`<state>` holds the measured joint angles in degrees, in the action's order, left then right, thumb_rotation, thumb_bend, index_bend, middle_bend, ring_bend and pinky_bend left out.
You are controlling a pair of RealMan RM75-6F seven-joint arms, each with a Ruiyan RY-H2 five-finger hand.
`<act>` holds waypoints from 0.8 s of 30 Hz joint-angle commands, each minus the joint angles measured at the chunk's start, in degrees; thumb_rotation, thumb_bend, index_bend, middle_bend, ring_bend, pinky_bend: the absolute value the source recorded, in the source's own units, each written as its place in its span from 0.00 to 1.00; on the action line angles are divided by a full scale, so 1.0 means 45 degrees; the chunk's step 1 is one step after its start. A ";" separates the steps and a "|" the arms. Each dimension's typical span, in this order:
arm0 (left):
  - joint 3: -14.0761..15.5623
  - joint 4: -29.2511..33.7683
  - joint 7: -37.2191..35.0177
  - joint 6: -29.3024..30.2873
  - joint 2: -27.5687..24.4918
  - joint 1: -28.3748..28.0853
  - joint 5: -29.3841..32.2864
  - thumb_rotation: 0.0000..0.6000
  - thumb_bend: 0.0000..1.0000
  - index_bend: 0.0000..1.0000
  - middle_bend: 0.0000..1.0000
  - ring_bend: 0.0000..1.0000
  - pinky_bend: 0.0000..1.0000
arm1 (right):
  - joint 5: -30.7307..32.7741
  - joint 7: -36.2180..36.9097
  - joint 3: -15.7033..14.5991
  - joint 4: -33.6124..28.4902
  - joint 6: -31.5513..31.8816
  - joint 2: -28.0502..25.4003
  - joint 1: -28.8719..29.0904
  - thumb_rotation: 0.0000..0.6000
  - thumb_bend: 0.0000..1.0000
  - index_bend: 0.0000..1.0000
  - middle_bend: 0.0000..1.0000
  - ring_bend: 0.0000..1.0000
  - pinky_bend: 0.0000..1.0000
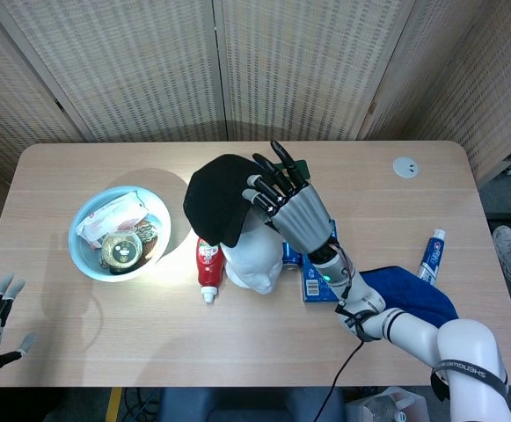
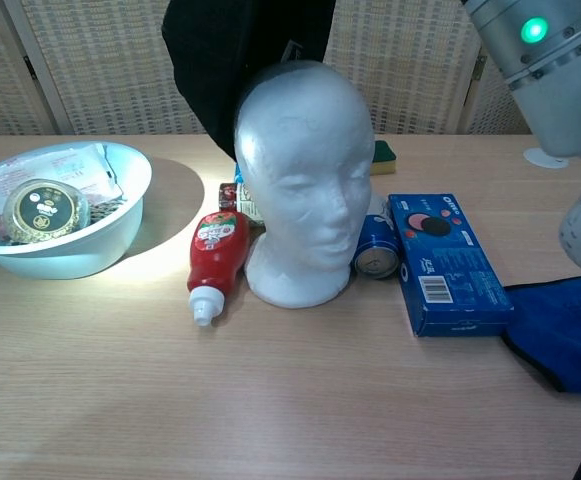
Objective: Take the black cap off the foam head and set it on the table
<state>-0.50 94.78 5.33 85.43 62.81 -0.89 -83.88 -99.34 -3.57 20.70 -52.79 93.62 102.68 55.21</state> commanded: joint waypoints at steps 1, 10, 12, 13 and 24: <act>0.0008 -0.0010 -0.0024 0.0033 0.0000 0.0021 -0.0014 1.00 0.25 0.04 0.01 0.08 0.03 | 0.0163 -0.0267 0.0255 0.0085 -0.0269 0.0105 0.0498 1.00 0.57 1.00 0.48 0.19 0.00; 0.0016 -0.0144 -0.0200 0.0048 0.0034 0.0061 0.0004 1.00 0.25 0.04 0.01 0.08 0.03 | 0.0749 -0.0705 0.0746 0.0492 -0.0936 -0.0042 0.1413 1.00 0.57 1.00 0.48 0.19 0.00; 0.0018 -0.0179 -0.0231 0.0050 0.0042 0.0075 0.0021 1.00 0.25 0.04 0.01 0.08 0.03 | 0.0890 -0.0661 0.0804 0.0617 -0.0949 -0.0155 0.1465 1.00 0.57 1.00 0.48 0.19 0.00; 0.0019 -0.0191 -0.0238 0.0042 0.0043 0.0077 0.0031 1.00 0.25 0.04 0.01 0.08 0.03 | 0.0973 -0.0607 0.0833 0.0658 -0.0939 -0.0195 0.1463 1.00 0.57 1.00 0.48 0.19 0.00; 0.0027 -0.0189 -0.0184 -0.0023 0.0056 0.0037 -0.0004 1.00 0.25 0.04 0.01 0.08 0.03 | 0.1741 -0.0166 0.0767 0.0987 -0.0729 -0.0956 0.0927 1.00 0.57 1.00 0.48 0.19 0.00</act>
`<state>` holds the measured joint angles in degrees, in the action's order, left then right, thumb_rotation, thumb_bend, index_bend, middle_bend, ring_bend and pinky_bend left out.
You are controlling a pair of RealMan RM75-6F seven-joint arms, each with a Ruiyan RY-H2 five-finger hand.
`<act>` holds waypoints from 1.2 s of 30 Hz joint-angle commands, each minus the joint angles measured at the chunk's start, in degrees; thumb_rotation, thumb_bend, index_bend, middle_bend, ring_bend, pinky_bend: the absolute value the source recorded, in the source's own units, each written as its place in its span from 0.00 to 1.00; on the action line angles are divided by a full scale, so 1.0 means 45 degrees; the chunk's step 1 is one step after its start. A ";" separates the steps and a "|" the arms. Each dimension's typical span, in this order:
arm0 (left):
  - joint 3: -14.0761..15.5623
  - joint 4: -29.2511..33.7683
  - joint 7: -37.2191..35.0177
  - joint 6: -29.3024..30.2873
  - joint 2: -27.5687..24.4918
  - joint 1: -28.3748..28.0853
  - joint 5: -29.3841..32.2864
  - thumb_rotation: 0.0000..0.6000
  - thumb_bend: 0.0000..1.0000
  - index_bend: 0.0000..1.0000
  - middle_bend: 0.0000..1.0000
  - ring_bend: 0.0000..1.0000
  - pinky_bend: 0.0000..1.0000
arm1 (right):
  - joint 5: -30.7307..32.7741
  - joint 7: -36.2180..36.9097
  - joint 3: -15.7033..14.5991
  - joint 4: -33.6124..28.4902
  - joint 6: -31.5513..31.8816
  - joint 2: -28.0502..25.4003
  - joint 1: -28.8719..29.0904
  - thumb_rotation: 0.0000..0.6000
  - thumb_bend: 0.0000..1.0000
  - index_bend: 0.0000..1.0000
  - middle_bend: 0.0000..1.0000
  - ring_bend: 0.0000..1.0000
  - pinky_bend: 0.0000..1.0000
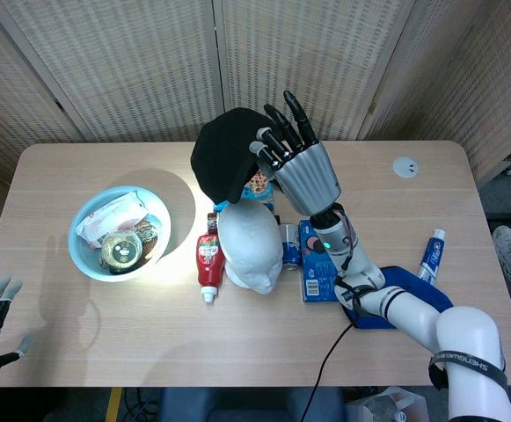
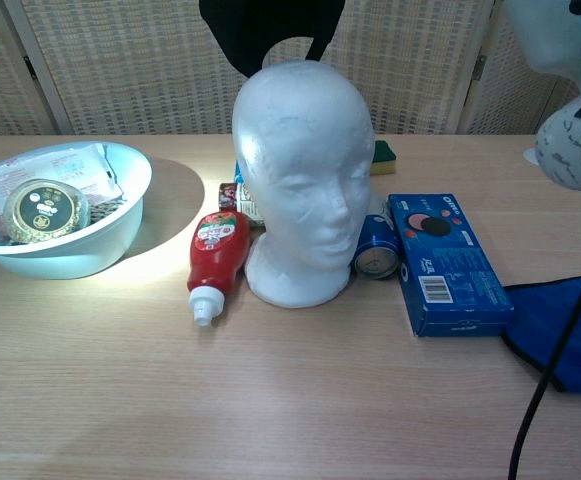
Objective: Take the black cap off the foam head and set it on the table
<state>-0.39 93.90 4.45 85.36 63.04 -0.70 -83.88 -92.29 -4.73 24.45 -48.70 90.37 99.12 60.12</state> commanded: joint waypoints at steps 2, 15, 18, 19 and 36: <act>0.0001 0.0015 0.0020 -0.0008 0.0015 -0.0008 -0.0006 1.00 0.25 0.04 0.01 0.08 0.03 | 0.0314 0.0216 -0.0165 0.0219 -0.0072 -0.0283 -0.0319 1.00 0.57 1.00 0.48 0.19 0.00; -0.0003 0.0024 0.0113 -0.0100 0.0072 -0.0062 0.0003 1.00 0.25 0.04 0.01 0.08 0.03 | 0.0962 0.1483 -0.0986 0.1839 -0.0327 -0.0368 -0.1414 1.00 0.57 1.00 0.48 0.19 0.00; 0.0006 0.0058 0.0155 -0.0138 0.0083 -0.0088 -0.0011 1.00 0.25 0.04 0.01 0.08 0.03 | 0.1091 0.1883 -0.1210 0.2283 -0.0434 -0.0174 -0.1671 1.00 0.57 1.00 0.48 0.19 0.00; 0.0011 0.0065 0.0156 -0.0149 0.0082 -0.0091 -0.0013 1.00 0.25 0.04 0.01 0.08 0.03 | 0.1122 0.1989 -0.1283 0.2463 -0.0476 -0.0098 -0.1742 1.00 0.57 1.00 0.48 0.19 0.00; 0.0106 0.0129 0.0129 -0.0147 0.0077 -0.0004 0.0031 1.00 0.25 0.04 0.01 0.08 0.03 | 0.1660 0.4191 -0.2116 0.6140 -0.1550 0.2087 -0.2311 1.00 0.57 1.00 0.49 0.19 0.00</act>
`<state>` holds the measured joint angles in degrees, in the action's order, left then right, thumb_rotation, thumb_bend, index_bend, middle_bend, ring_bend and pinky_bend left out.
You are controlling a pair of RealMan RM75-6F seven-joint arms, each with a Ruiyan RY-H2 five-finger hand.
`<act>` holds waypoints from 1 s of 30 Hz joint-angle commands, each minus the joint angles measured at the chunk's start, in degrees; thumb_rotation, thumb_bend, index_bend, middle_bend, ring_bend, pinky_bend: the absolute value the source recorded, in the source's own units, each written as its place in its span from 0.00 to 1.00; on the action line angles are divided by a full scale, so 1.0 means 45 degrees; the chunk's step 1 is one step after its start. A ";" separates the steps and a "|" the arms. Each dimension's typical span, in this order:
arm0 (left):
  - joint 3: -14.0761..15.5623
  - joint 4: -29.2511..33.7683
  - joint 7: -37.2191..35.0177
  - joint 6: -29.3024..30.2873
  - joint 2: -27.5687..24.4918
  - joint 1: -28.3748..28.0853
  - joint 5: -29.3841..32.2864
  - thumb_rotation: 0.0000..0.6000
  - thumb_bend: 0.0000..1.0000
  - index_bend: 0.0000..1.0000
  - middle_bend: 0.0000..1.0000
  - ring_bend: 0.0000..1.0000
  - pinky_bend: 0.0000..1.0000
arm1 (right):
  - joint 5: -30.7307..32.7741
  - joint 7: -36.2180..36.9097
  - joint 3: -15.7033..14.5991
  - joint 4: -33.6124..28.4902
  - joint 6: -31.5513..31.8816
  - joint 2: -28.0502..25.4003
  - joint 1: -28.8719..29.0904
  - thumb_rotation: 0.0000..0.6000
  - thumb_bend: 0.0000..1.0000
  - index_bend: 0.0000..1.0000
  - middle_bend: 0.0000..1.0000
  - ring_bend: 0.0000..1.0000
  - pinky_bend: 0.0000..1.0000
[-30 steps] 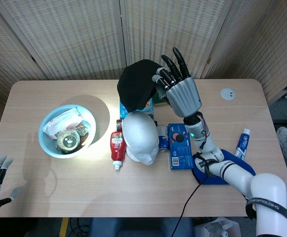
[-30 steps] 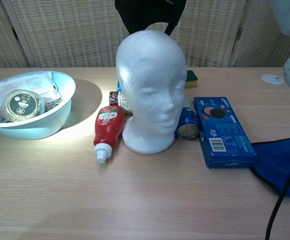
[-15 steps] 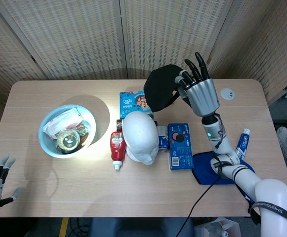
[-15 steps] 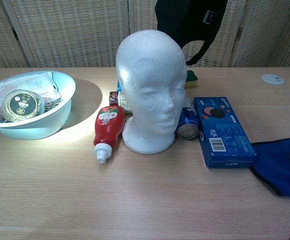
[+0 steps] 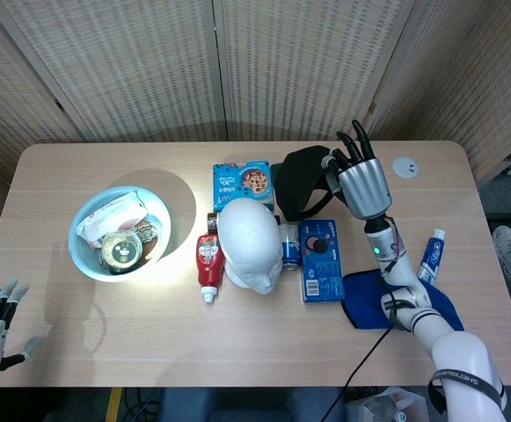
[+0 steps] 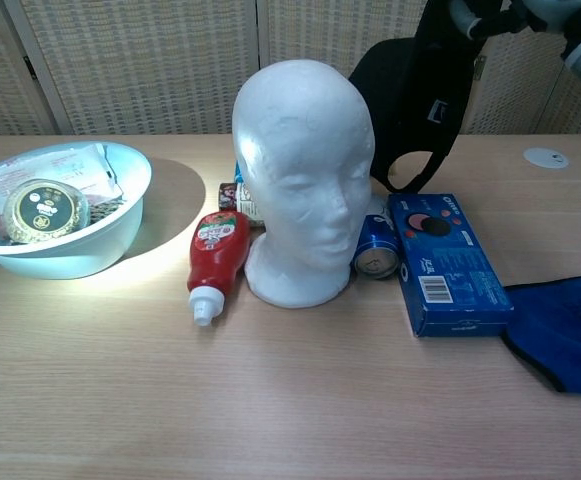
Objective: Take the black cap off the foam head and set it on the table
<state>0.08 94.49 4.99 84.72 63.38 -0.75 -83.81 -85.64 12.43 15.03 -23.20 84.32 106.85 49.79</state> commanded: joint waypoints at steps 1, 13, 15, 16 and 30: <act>0.0008 0.0001 0.0012 -0.0014 0.0004 0.0008 0.0020 1.00 0.25 0.04 0.01 0.08 0.03 | 0.0202 0.0478 -0.0044 0.0598 -0.0246 0.0460 -0.0019 1.00 0.57 1.00 0.49 0.19 0.00; 0.0054 -0.0101 -0.0110 -0.0029 0.0042 0.0060 0.0038 1.00 0.25 0.04 0.01 0.08 0.03 | -0.0364 0.1337 -0.1014 0.1252 0.0998 0.0900 -0.0939 1.00 0.57 1.00 0.49 0.19 0.00; 0.0069 -0.0122 -0.0125 -0.0080 0.0060 0.0045 0.0038 1.00 0.25 0.04 0.01 0.08 0.03 | -0.0512 0.1454 -0.1238 0.1143 0.1336 0.0860 -0.1258 1.00 0.57 1.00 0.49 0.19 0.00; 0.0082 -0.0116 -0.0112 -0.0109 0.0065 0.0034 0.0023 1.00 0.25 0.04 0.01 0.08 0.03 | -0.0578 0.1471 -0.1335 0.1094 0.1471 0.0843 -0.1391 1.00 0.57 1.00 0.49 0.19 0.00; 0.0123 -0.0039 -0.0108 0.0007 0.0049 0.0033 -0.0208 1.00 0.25 0.04 0.01 0.08 0.03 | -0.1729 0.1019 -0.2906 0.0364 0.2805 0.0522 -0.3198 1.00 0.50 0.98 0.47 0.19 0.00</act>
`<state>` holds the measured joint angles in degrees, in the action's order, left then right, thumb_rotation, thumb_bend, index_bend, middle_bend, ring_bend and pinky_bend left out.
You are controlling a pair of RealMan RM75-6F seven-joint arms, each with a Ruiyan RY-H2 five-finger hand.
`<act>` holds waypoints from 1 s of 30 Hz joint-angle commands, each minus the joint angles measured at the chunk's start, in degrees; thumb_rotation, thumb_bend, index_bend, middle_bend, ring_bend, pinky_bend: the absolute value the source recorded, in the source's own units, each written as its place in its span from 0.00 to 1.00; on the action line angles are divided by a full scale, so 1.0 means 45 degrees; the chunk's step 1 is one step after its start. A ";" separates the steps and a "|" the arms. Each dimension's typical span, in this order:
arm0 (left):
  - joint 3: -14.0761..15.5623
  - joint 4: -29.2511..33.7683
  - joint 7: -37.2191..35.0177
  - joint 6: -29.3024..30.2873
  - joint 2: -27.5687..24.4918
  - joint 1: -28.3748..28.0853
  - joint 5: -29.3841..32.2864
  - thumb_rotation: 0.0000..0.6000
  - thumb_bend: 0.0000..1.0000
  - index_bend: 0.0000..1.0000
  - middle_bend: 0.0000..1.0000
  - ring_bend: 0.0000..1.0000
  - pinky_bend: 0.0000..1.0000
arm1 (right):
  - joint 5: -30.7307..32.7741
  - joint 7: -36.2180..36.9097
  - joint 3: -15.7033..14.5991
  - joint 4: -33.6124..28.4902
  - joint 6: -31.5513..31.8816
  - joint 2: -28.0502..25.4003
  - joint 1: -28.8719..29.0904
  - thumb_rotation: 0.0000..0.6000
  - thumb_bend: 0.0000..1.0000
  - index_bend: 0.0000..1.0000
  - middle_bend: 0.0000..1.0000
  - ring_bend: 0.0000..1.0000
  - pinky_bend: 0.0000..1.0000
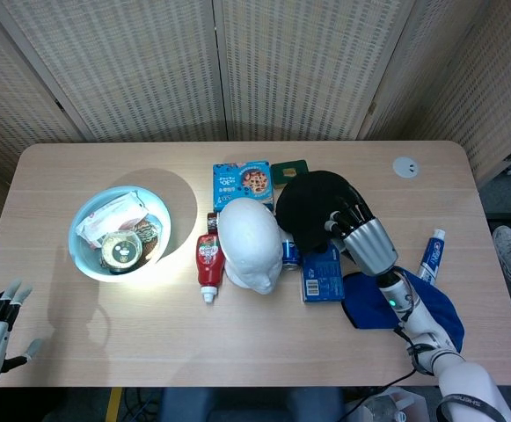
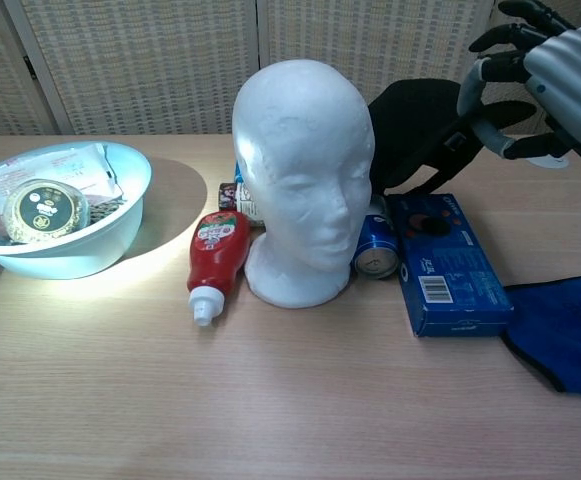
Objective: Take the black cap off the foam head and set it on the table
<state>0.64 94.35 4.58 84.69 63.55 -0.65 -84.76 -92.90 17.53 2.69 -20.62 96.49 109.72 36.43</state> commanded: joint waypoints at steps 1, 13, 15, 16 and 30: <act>0.0004 -0.0020 -0.0022 0.0008 0.0019 0.0018 0.0014 1.00 0.25 0.04 0.01 0.08 0.03 | -0.0151 -0.0140 -0.0216 -0.0316 0.0148 -0.0156 -0.0322 1.00 0.48 0.96 0.46 0.19 0.00; 0.0038 -0.0005 0.0027 -0.0091 0.0039 -0.0015 0.0002 1.00 0.25 0.04 0.01 0.08 0.03 | -0.0232 -0.1181 -0.0599 -0.2726 -0.0332 -0.1079 -0.1286 1.00 0.00 0.49 0.28 0.08 0.00; 0.0049 0.0010 0.0037 -0.0092 0.0036 -0.0012 -0.0006 1.00 0.25 0.04 0.01 0.08 0.03 | -0.0253 -0.1369 -0.0686 -0.3250 -0.0511 -0.1244 -0.1424 1.00 0.00 0.40 0.25 0.06 0.00; 0.0053 0.0017 0.0044 -0.0088 0.0035 -0.0009 -0.0013 1.00 0.25 0.04 0.01 0.08 0.03 | -0.0251 -0.1475 -0.0736 -0.3503 -0.0652 -0.1335 -0.1487 1.00 0.00 0.34 0.22 0.04 0.00; 0.0078 0.0018 0.0015 -0.0107 -0.0005 -0.0001 -0.0022 1.00 0.25 0.04 0.01 0.08 0.03 | -0.0893 -0.3528 -0.1282 -0.6847 -0.1498 -0.2864 -0.1929 1.00 0.00 0.00 0.00 0.00 0.00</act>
<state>0.99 94.44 4.65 84.20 63.54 -0.66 -84.85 -96.01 3.06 -2.36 -50.13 90.31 97.72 28.15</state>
